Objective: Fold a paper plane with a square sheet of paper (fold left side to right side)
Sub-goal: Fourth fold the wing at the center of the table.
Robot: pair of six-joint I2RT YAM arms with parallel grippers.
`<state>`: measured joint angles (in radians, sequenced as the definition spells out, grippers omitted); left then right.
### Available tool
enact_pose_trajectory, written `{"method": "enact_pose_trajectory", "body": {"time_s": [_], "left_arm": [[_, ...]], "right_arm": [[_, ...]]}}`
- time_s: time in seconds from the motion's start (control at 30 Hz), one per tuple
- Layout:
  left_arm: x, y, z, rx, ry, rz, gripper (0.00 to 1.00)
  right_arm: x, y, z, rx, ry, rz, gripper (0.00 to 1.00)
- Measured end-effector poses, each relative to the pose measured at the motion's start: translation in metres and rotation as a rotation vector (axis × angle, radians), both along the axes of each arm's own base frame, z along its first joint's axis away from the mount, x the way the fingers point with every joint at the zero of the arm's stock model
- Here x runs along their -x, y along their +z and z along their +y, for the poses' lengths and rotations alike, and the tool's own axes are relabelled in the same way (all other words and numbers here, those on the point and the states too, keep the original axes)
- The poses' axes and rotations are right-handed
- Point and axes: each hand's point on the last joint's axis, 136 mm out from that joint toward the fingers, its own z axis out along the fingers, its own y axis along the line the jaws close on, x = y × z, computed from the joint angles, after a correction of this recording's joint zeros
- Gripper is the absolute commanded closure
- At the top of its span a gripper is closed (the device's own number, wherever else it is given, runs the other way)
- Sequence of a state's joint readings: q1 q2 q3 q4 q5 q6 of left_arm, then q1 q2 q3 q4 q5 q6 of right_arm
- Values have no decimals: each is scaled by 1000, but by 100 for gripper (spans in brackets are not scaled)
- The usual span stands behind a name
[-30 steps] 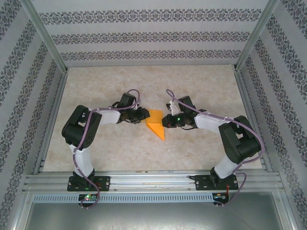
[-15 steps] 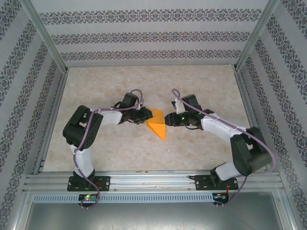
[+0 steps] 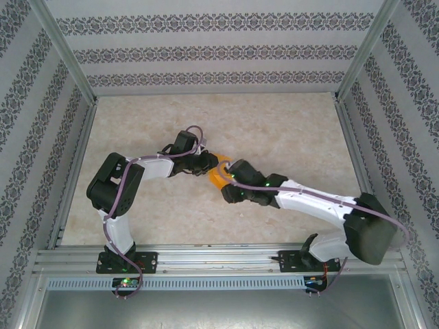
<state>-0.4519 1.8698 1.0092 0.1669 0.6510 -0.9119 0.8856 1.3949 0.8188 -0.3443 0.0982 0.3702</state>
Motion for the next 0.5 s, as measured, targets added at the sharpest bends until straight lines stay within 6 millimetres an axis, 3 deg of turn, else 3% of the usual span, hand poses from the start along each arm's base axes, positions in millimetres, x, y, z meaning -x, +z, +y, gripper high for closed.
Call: {"method": "enact_pose_trajectory", "body": {"time_s": [0.2, 0.5], "left_arm": [[-2, 5, -1, 6, 1, -9, 81], [-2, 11, -1, 9, 1, -16, 81]], "right_arm": [[4, -41, 6, 186, 23, -2, 51], [-17, -46, 10, 255, -16, -65, 56]]}}
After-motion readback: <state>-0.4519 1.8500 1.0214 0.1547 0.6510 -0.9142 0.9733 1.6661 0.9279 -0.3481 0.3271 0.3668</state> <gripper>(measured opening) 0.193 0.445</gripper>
